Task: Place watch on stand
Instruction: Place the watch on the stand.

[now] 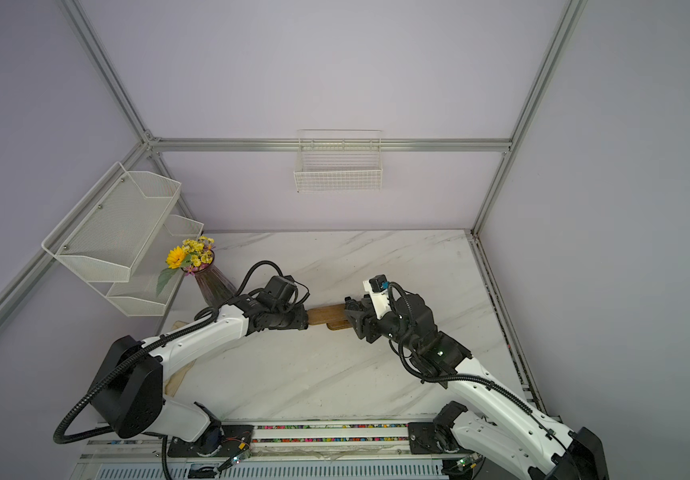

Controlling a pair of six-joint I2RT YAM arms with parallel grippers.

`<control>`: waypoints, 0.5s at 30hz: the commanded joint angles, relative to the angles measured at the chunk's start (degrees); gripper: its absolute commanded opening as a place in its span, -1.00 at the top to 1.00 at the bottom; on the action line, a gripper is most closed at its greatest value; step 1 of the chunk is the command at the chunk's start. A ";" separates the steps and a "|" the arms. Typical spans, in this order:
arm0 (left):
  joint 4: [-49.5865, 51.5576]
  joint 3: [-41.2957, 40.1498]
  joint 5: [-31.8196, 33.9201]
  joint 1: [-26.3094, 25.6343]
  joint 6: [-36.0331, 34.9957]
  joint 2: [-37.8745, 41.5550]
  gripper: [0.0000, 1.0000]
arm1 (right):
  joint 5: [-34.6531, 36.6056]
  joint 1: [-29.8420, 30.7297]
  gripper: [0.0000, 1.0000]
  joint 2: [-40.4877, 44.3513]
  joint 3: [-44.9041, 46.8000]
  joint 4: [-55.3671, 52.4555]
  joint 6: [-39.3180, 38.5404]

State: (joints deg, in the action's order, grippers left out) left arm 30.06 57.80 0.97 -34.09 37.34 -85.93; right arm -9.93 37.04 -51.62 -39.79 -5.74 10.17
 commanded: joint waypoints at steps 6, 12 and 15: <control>0.82 6.73 4.02 -2.66 1.86 -1.60 0.40 | -0.15 0.27 -0.31 0.46 0.96 0.29 0.73; 3.28 10.22 6.22 -4.82 1.58 -4.60 0.38 | -0.26 0.32 -0.31 0.22 0.99 0.47 0.65; 4.26 11.67 6.79 -5.82 1.85 -6.12 0.38 | -0.13 0.33 -0.31 0.25 0.88 0.52 0.53</control>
State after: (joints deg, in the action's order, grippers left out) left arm 33.17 65.41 5.87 -38.94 38.37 -91.64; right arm -9.96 37.04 -51.64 -39.29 -5.74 10.41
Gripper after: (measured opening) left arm 0.398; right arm 0.657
